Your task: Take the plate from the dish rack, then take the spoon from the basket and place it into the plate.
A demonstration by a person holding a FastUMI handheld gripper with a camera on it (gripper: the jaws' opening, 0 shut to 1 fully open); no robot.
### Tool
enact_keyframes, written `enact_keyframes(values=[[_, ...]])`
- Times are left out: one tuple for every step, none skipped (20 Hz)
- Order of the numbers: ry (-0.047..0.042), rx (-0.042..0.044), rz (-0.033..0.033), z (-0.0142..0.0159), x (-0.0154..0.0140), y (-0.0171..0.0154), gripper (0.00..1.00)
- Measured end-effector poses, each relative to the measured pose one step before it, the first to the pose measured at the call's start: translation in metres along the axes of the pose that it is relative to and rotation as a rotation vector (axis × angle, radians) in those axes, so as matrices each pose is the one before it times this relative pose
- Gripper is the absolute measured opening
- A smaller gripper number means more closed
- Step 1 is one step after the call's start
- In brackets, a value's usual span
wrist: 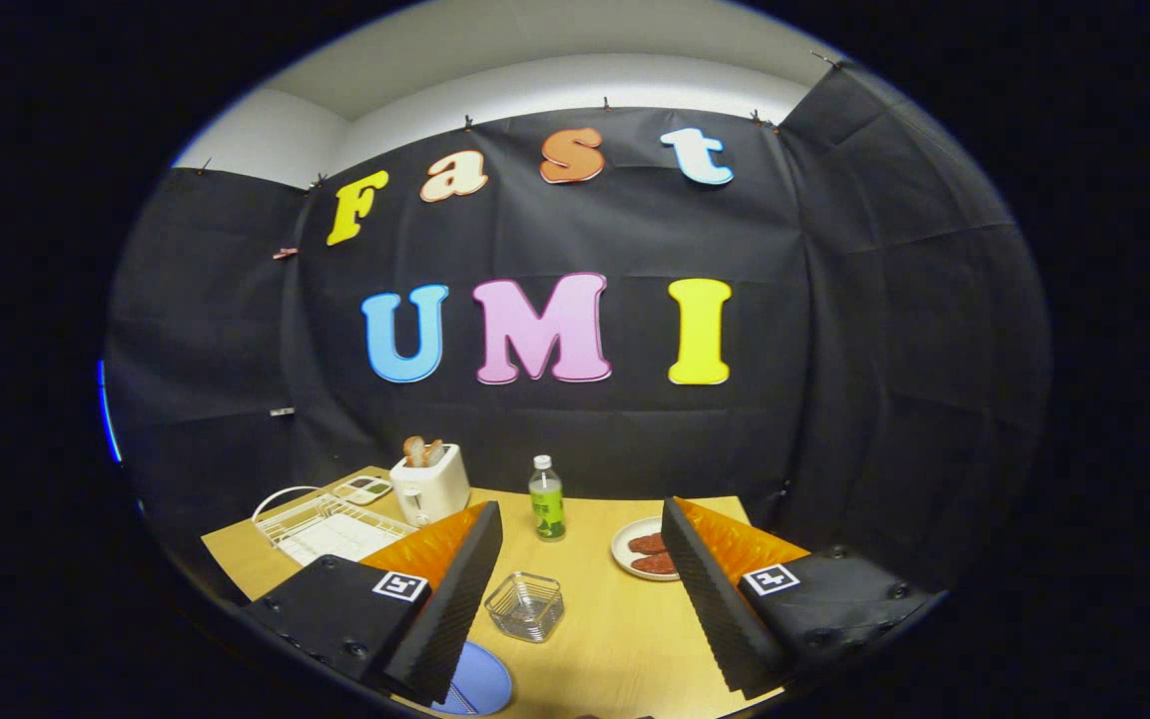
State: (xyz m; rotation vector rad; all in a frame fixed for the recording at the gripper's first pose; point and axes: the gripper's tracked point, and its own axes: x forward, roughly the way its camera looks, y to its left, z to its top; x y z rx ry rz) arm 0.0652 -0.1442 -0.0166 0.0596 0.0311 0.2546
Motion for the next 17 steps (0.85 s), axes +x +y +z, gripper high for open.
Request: enact_keyframes(values=[[0.00077, 0.00793, -0.04052, 0.00034, -0.00803, -0.00034, 0.98], [-0.00082, 0.00473, -0.04053, 0.00047, -0.00725, -0.00116, 0.98], [0.00034, 0.00699, -0.03966, 0.00008, -0.00593, 0.00074, 0.98], [-0.00028, 0.00745, -0.03125, -0.00037, -0.00428, 0.00349, 0.98], [0.00534, 0.00937, -0.02506, -0.00166, -0.00555, 0.00462, 0.98], [0.00534, 0.00959, -0.02174, -0.00094, -0.00486, 0.00459, 0.98], [0.00312, 0.00689, -0.01968, -0.00184, -0.00461, 0.00477, 0.98], [-0.00154, 0.00715, -0.01649, 0.0012, -0.00195, 0.00587, 0.98], [-0.0059, 0.00304, -0.0137, 0.00058, -0.00264, 0.00638, 0.98], [-0.00591, -0.0013, -0.0112, -0.00017, -0.00238, 0.00722, 0.98], [-0.00213, -0.00722, -0.00511, -0.00144, -0.00181, 0.00738, 0.98], [0.00271, -0.00713, 0.00229, -0.00331, 0.00014, 0.00864, 0.98], [0.0057, -0.00379, 0.00902, -0.00241, -0.00013, 0.01027, 0.98], [0.00419, -0.0038, 0.0097, -0.00211, 0.00166, 0.00932, 0.98], [0.00654, 0.00119, 0.00668, -0.00323, 0.00218, 0.00802, 0.98], [0.00622, 0.00548, 0.01047, -0.00239, 0.00261, 0.00787, 0.98], [0.00436, 0.00733, 0.01008, -0.00155, 0.00344, 0.00778, 0.99]])
